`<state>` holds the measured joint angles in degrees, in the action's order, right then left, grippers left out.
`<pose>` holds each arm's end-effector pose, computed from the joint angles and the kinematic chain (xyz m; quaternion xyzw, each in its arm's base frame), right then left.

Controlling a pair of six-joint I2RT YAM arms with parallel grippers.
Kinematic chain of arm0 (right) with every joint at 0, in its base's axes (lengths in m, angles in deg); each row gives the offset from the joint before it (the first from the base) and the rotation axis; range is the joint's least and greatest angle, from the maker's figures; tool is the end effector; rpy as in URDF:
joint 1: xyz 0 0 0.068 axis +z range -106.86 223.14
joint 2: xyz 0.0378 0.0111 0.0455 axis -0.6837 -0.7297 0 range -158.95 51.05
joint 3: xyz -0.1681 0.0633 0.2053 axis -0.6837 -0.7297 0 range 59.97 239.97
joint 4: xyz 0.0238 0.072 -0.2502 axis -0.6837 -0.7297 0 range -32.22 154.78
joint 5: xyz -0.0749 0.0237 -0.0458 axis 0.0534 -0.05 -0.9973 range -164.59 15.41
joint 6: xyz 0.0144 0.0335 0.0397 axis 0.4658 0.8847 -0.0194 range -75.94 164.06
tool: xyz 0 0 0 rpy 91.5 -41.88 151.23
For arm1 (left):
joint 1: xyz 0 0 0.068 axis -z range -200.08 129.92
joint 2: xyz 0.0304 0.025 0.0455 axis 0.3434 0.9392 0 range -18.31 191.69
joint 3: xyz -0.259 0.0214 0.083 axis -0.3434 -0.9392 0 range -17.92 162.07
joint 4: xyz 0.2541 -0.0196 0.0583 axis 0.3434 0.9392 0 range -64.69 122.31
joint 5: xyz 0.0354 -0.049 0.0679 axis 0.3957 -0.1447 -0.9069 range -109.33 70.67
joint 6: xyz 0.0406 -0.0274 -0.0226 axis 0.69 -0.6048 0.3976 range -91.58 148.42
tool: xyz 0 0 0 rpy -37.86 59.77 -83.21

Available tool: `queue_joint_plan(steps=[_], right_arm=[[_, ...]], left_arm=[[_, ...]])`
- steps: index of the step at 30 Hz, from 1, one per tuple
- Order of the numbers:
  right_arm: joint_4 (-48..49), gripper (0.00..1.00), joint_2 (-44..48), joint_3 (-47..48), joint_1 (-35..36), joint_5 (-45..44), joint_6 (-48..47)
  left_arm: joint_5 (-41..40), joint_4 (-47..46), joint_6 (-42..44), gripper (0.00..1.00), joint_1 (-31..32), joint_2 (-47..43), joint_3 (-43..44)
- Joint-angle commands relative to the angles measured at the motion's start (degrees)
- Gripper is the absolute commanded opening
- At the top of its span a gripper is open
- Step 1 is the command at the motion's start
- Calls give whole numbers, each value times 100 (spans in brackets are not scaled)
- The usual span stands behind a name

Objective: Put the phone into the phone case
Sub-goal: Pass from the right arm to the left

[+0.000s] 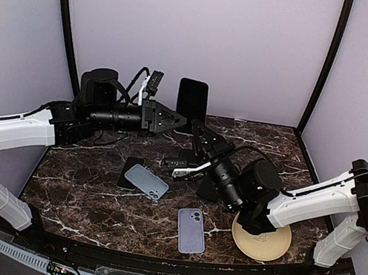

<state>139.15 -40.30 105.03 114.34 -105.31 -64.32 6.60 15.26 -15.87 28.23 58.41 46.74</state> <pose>0.1238 0.3077 0.2910 -0.4953 0.2289 -0.3928 0.7403 0.1995 -0.2474 0.3741 0.1804 0.6952 -0.6009 0.3509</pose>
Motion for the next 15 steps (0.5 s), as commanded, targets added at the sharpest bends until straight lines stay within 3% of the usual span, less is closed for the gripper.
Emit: queue_joint_plan(steps=[1,2,4,5,6,12,15], right_arm=[[493,6,152,116,87,-133,475],[522,24,153,124,85,-162,501],[606,75,122,126,86,-274,545],[661,94,81,138,87,-393,587],[708,98,36,174,86,-566,640],[1470,99,-239,161,122,-1600,1310],[694,99,-20,68,254,-1973,2255]], left_arm=[[115,-139,804,0,-6,2,-54],[107,-149,819,0,-6,-28,-57],[59,-176,881,0,-13,-94,-73],[20,-194,949,0,-10,-117,-80],[-138,-197,997,0,-7,-183,-87],[-1364,-557,2035,0,2,-756,-503],[-2125,-689,2562,0,50,-975,-660]])
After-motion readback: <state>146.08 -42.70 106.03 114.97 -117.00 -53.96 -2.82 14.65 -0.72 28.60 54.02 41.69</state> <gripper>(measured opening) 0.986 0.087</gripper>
